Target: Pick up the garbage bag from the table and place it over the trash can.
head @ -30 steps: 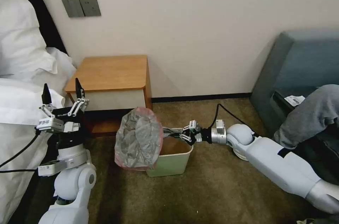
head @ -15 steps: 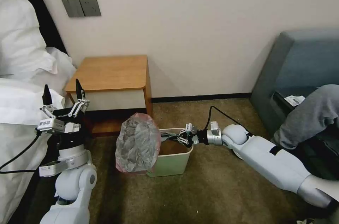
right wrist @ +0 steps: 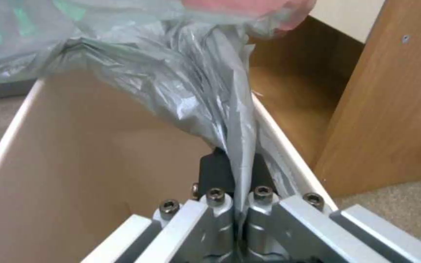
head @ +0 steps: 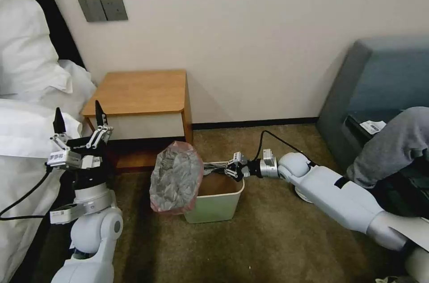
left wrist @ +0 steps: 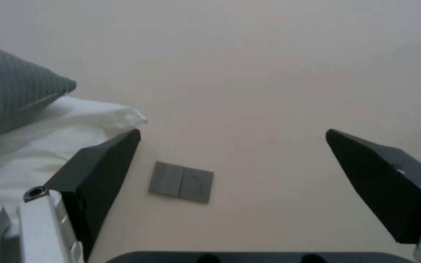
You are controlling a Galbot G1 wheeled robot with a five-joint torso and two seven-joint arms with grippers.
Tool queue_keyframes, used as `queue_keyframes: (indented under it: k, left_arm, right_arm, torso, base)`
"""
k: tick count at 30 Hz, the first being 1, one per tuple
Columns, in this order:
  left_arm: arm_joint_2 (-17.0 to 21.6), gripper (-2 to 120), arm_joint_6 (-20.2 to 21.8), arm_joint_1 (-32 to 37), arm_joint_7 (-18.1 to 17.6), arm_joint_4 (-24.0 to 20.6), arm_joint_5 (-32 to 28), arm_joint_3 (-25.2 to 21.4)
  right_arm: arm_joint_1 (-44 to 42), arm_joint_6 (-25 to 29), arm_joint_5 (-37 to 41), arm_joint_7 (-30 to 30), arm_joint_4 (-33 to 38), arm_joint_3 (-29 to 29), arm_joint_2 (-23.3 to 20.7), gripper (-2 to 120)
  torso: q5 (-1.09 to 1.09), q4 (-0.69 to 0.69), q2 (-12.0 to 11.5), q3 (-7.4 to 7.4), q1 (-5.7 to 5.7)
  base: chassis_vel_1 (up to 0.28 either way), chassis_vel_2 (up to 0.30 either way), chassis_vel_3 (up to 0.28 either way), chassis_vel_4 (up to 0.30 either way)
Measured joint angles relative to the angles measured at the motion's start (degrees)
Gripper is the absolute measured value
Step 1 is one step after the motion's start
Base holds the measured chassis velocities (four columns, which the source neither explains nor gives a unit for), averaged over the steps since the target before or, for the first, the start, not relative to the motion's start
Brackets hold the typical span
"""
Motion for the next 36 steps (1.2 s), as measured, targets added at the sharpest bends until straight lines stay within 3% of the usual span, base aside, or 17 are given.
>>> queue_keyframes:
  k: [16,26,28,32,36]
  left_arm:
    - [-0.07,96,-0.16,-0.35,0.00,0.42,-0.11,-0.05]
    - [-0.13,96,-0.15,-0.56,0.02,0.53,-0.06,0.08]
    - [-0.13,96,-0.15,-0.58,0.02,0.53,-0.06,0.08]
    - [-0.16,96,0.04,-0.84,0.02,0.54,0.07,0.13]
    - [-0.22,96,0.14,-0.95,0.02,0.53,0.12,0.15]
  right_arm:
    - [0.30,0.08,-1.22,-0.25,0.09,-0.77,-0.18,2]
    - [0.35,0.07,-2.27,-1.30,1.56,-0.97,-1.26,39]
    - [0.36,0.07,-2.30,-1.33,1.58,-0.97,-1.29,41]
    - [0.44,-0.05,-2.55,-2.40,2.54,-0.72,-2.68,62]
    - [0.45,-0.05,-2.55,-2.49,2.55,-0.33,-2.93,72]
  torso:
    - [0.00,0.00,0.00,0.00,0.00]
    - [0.00,0.00,0.00,0.00,0.00]
    - [0.00,0.00,0.00,0.00,0.00]
    - [0.00,0.00,0.00,0.00,0.00]
    - [0.00,-0.01,0.00,0.00,0.00]
  base:
    - [0.000,0.000,0.000,0.000]
    - [0.000,0.000,0.000,0.000]
    - [0.000,0.000,0.000,0.000]
    - [0.000,0.000,0.000,0.000]
    - [0.000,0.000,0.000,0.000]
